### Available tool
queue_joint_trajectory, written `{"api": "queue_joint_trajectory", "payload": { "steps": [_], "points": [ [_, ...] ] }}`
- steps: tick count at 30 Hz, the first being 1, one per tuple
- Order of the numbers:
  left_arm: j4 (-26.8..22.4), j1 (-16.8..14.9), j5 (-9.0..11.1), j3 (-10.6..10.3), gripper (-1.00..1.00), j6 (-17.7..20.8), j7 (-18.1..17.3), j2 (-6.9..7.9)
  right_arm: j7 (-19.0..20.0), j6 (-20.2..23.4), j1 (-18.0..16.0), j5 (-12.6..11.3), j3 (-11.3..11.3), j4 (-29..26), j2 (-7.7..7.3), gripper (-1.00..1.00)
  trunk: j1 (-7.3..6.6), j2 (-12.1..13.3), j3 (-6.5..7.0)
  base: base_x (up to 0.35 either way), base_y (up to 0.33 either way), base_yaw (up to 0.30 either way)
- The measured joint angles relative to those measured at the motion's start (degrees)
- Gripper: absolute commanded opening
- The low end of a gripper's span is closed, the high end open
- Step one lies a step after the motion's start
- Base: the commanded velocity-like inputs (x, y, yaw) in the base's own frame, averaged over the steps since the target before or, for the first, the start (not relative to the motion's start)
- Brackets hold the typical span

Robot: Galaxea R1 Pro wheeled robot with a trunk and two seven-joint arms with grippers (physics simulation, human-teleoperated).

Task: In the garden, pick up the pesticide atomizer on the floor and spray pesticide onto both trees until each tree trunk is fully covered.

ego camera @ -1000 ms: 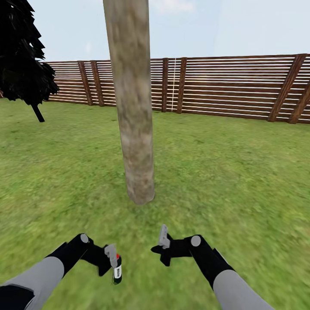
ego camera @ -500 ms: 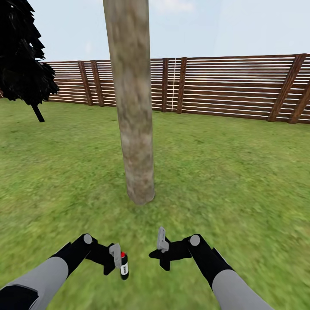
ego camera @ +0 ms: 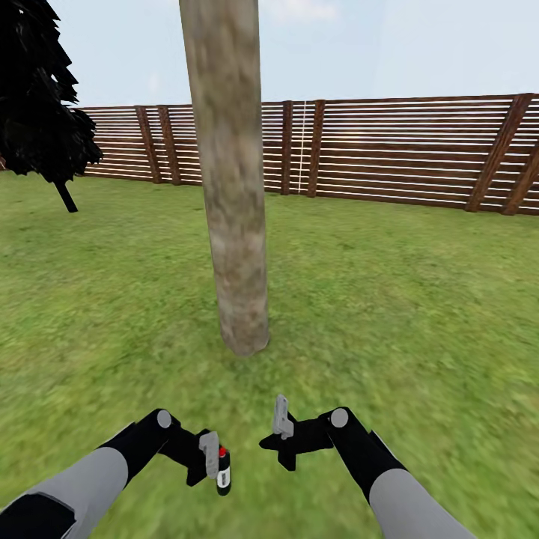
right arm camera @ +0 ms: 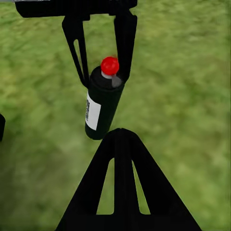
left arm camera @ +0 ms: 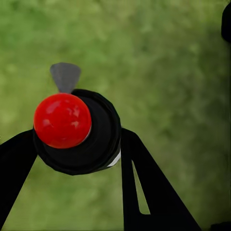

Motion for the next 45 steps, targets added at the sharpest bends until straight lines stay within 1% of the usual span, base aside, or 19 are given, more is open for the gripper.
{"api": "queue_joint_trajectory", "payload": {
  "steps": [3,15,21,24,26,28,30,31,33,34,36,40,45],
  "points": [
    [0.0,0.0,0.1,0.0,-1.0,-0.9,0.0,-0.49,0.0,0.0,0.0,0.0,-0.1,0.0,-0.05,-1.0,0.0,0.0,0.0,0.0,0.0,0.0],
    [0.0,0.0,0.1,0.0,-1.0,-1.1,0.0,-2.89,-0.1,0.0,0.0,0.1,-0.2,0.0,-0.35,-1.0,0.0,0.0,0.0,0.0,0.0,0.0],
    [0.0,0.0,0.1,0.0,-1.0,-1.1,-0.1,-3.32,-0.1,0.0,0.0,0.1,-0.2,0.0,-0.35,-1.0,0.0,0.0,0.0,0.0,0.0,0.0],
    [0.0,0.0,0.2,0.0,-1.0,-1.2,-0.1,-3.91,-0.1,0.0,0.0,0.1,-0.2,0.0,-0.35,-1.0,0.0,0.0,0.0,0.0,0.0,0.0],
    [0.0,-0.1,0.2,0.0,-1.0,-1.2,-0.7,-3.99,-0.1,0.0,0.0,0.1,-0.2,0.0,-0.35,-1.0,0.0,0.0,0.0,0.0,0.0,0.0],
    [-0.1,-0.1,0.3,0.2,-1.0,-1.2,-2.9,-3.98,-0.1,0.0,0.0,0.1,-0.2,0.0,-0.35,-1.0,0.0,0.0,0.0,0.0,0.0,0.0],
    [-0.2,-0.1,0.4,0.2,-1.0,-1.4,-4.0,-3.66,-0.1,0.0,0.0,0.1,-0.2,0.0,-0.35,-1.0,0.0,0.0,0.0,0.0,0.0,0.0],
    [-0.2,-0.2,0.6,0.4,-1.0,-2.1,-4.2,-3.48,-0.1,0.0,0.0,0.1,-0.2,0.0,-0.35,-1.0,0.0,0.0,0.0,0.0,0.0,0.0],
    [-0.2,-0.2,2.0,0.5,-1.0,-3.6,-4.3,-3.28,-0.1,0.0,0.0,0.1,-0.2,0.0,-0.35,-1.0,0.0,0.0,0.0,0.0,0.0,0.0],
    [-0.2,-0.2,2.8,0.5,-1.0,-4.0,-4.4,-3.24,-0.1,0.0,0.0,0.1,-0.2,0.0,-0.35,-1.0,0.0,0.0,0.0,0.0,0.0,0.0],
    [-0.2,-0.2,3.6,0.4,-1.0,-4.4,-4.4,-3.29,-0.1,0.0,0.0,0.1,-0.2,0.0,-0.35,-1.0,0.0,0.0,0.0,0.0,0.0,0.0],
    [-0.2,-0.2,3.9,0.4,-1.0,-4.4,-4.4,-3.87,-0.1,0.0,0.0,0.1,-0.2,0.0,-0.35,-1.0,0.0,0.0,0.0,0.0,0.0,0.0],
    [-1.3,-0.3,3.9,0.5,-1.0,-4.1,-4.4,-4.07,-0.1,0.0,0.0,0.1,-0.2,0.0,-0.35,-1.0,0.0,0.0,0.0,0.0,0.0,0.0]
  ]
}}
